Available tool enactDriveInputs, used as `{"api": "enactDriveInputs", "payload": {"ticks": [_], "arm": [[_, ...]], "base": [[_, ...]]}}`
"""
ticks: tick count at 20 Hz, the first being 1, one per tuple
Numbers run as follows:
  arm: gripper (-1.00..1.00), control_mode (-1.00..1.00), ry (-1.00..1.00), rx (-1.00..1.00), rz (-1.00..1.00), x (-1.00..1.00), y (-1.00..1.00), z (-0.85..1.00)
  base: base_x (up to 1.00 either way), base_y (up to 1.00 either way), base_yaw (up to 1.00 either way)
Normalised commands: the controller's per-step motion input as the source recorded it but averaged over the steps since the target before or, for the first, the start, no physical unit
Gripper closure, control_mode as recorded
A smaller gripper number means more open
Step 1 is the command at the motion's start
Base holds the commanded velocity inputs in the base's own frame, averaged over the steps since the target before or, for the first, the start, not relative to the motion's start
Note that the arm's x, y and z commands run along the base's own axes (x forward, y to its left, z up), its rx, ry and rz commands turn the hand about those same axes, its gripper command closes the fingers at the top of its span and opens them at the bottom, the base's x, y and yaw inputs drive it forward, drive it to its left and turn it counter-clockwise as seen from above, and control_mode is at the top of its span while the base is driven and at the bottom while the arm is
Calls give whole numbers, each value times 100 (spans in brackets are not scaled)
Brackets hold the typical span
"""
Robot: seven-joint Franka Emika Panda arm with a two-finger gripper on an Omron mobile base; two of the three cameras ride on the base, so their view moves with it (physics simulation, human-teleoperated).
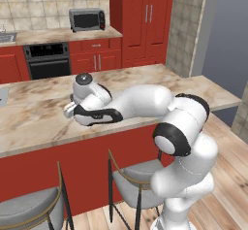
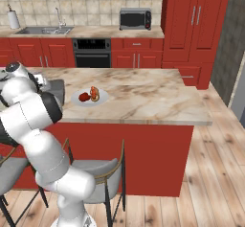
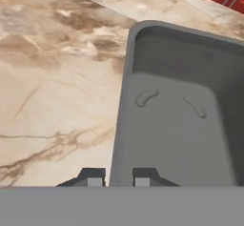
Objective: Retrieve the tupperware and aluminum foil from the cabinet and place them on the dining counter near the plate with bell pepper and hot dog to prepare for storing leftovers.
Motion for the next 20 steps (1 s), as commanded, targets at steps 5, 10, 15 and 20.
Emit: {"api": "enactDriveInputs", "payload": {"ticks": [5,10,15,20], "arm": [[-100,-100,0,0,0,60,0,-35],[-100,-100,0,0,-2,41,-7,1],[-100,-100,-13,0,-3,-58,-13,73],[-100,-100,-27,0,0,-92,-6,99]], "base": [[0,0,0],[0,0,0],[0,0,0],[0,0,0]]}}
